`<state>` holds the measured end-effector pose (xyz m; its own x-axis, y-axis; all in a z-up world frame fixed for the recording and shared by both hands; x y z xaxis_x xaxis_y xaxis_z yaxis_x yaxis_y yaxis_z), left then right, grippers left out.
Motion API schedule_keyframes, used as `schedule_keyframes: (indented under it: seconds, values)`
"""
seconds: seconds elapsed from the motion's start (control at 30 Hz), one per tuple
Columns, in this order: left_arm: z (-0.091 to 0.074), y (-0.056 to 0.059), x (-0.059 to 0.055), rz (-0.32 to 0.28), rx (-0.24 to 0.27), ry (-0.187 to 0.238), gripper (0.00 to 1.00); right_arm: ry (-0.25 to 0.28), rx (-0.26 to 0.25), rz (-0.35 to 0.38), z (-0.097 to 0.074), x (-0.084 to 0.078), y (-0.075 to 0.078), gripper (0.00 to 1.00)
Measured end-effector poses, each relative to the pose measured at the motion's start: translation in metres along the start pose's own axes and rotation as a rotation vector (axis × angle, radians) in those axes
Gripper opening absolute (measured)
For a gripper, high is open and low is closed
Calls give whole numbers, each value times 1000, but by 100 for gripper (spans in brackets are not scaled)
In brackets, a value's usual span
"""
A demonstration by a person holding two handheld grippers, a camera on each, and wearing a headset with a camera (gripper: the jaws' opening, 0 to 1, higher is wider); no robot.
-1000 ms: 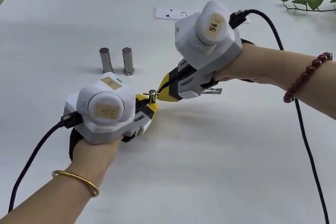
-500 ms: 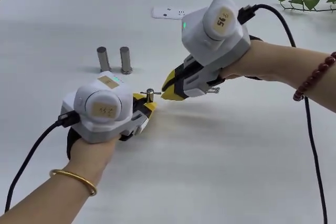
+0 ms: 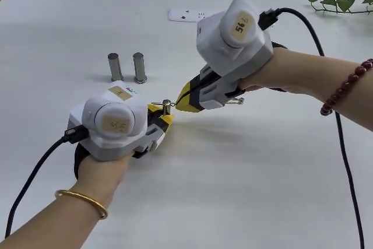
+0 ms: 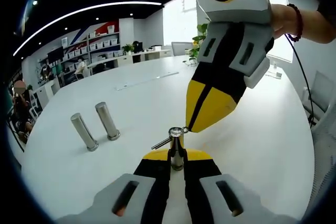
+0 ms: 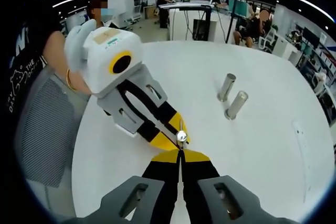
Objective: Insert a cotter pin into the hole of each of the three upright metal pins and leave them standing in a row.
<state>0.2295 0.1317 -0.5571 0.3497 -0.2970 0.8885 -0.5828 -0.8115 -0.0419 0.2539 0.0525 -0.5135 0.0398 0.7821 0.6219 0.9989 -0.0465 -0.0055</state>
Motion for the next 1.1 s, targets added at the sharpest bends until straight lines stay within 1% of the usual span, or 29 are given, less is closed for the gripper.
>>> schedule_keyframes:
  seconds: [0.37,0.43,0.6,0.7,0.8,1.0,1.07,1.1]
  values:
    - [1,-1,-1,-2,-1,-1,5,12,-8,25,0,0,-1,0]
    - [1,-1,-1,0,-1,-2,5,13,-13,27,-1,0,-1,2]
    - [1,-1,-1,-2,-1,-3,5,35,-22,80,-3,-2,-1,9]
    - [1,-1,-1,-2,-2,-3,5,48,-34,113,-5,-2,-1,16]
    - [0,0,-1,-1,-1,-2,5,76,-35,154,-7,-3,-3,20]
    - [0,0,0,-5,0,-3,5,117,-61,223,-10,-5,-4,28]
    - [0,0,0,-5,0,-3,5,138,-68,250,-11,-6,-5,31]
    - [0,0,0,-5,0,-3,5,157,-73,272,-12,-6,-6,32]
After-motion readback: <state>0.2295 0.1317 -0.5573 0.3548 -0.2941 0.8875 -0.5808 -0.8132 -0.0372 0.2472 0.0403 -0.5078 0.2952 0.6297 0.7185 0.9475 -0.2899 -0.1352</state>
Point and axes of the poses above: the centre of the closed fingertips' face, and the gripper's own axes: z roughly forward along the fingers, y roughly to its right, x roughly out of its top, the point moved 6 cm from there along -z, roughly backward along the fingers, and after that the axes turned 3 degrees about x, right-handed, at the moved point
